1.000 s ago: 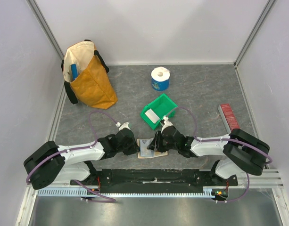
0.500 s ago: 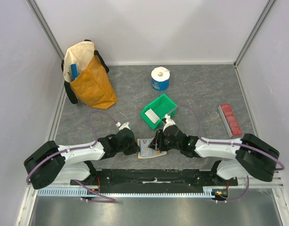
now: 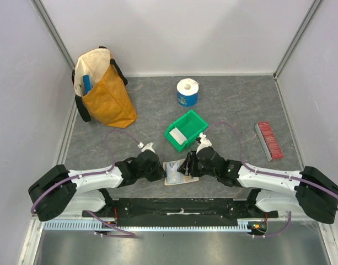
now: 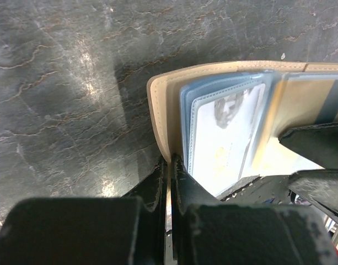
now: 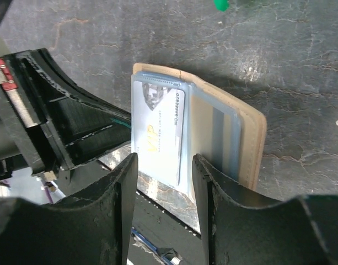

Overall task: Put the credit cards into the card holder
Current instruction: Insert the credit card into the card holder, then turn over the card slot in the card holder.

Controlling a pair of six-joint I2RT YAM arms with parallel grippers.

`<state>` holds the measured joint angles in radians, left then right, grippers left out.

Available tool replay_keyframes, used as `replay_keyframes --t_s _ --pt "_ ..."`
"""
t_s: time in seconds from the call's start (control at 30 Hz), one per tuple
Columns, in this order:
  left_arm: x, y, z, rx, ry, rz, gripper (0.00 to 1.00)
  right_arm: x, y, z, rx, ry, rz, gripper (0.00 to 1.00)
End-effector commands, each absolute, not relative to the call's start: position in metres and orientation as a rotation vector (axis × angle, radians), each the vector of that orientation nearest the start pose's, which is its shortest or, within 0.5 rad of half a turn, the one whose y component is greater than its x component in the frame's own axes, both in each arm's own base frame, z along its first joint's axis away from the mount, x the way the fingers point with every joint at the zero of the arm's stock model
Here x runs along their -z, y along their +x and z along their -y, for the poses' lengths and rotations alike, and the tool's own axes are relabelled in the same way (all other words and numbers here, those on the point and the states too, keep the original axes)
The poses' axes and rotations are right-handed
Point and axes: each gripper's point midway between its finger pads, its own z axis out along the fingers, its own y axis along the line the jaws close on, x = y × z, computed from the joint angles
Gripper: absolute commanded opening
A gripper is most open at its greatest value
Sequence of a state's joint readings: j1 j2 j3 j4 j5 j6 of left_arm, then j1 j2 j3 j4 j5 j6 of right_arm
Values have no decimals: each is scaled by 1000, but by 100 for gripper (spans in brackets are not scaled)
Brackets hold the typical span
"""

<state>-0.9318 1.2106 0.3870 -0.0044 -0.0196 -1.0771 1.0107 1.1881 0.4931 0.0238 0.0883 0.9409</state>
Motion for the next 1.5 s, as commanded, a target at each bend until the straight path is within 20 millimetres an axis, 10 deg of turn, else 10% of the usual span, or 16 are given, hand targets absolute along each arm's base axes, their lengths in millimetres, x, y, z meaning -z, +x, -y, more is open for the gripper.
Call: replay_keyframes --t_s 0.0,0.23,0.63,1.13,1.47 --pt "7 134 216 597 -188 -2699 2 -86 176 -281 -960 60 -2335 52" --pt "-2 137 219 628 -180 -2666 2 -104 161 -312 -1319 -30 -2360 61" --pt "-5 139 218 623 -179 -2658 2 -65 183 -256 -789 34 -2471 57" --pt "-3 138 221 623 -172 -2673 2 -31 170 -273 -858 -47 -2568 55" --pt "-3 139 222 623 -162 -2676 2 -61 174 -286 -978 -56 -2467 35"
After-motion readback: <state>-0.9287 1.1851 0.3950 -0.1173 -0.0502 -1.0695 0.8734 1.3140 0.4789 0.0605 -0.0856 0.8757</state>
